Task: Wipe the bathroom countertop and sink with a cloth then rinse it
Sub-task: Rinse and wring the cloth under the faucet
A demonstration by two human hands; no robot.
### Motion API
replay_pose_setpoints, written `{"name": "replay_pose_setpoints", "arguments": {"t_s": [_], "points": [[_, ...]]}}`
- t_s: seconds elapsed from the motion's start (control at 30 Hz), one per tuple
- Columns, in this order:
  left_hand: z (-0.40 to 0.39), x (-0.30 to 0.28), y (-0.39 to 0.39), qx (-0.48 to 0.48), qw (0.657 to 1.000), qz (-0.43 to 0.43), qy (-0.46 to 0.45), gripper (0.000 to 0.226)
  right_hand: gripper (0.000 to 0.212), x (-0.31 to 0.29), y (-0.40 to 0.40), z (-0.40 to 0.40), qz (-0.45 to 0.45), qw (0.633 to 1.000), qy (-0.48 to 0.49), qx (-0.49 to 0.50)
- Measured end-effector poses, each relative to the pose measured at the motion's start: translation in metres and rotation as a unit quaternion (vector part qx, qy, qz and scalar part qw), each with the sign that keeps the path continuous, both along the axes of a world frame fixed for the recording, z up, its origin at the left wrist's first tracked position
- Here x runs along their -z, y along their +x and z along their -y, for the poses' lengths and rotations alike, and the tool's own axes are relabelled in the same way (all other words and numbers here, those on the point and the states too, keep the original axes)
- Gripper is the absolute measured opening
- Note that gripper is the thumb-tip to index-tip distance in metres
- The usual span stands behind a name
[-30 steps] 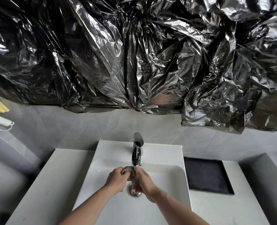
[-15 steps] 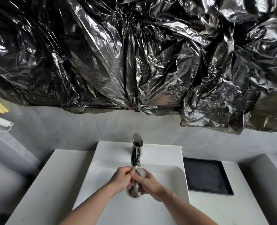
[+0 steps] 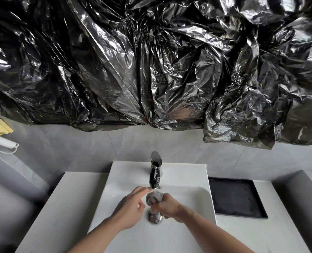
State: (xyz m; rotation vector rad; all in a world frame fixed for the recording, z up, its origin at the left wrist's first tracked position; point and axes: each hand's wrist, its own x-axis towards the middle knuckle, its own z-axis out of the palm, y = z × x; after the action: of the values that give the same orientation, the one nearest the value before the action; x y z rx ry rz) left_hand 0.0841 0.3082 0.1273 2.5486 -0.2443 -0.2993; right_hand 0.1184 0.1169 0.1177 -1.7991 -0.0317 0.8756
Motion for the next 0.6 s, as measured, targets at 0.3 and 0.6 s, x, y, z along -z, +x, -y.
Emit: {"name": "replay_pose_setpoints", "arguments": {"t_s": [0.3, 0.6], "points": [[0.023, -0.02, 0.024, -0.019, 0.994, -0.001, 0.111, 0.034, 0.02, 0.0, 0.009, -0.005, 0.13, 0.979, -0.135, -0.085], [0.003, -0.008, 0.035, -0.158, 0.982, -0.097, -0.025, 0.03, 0.017, 0.008, 0.009, 0.0, 0.215, 0.969, -0.116, 0.017]]}}
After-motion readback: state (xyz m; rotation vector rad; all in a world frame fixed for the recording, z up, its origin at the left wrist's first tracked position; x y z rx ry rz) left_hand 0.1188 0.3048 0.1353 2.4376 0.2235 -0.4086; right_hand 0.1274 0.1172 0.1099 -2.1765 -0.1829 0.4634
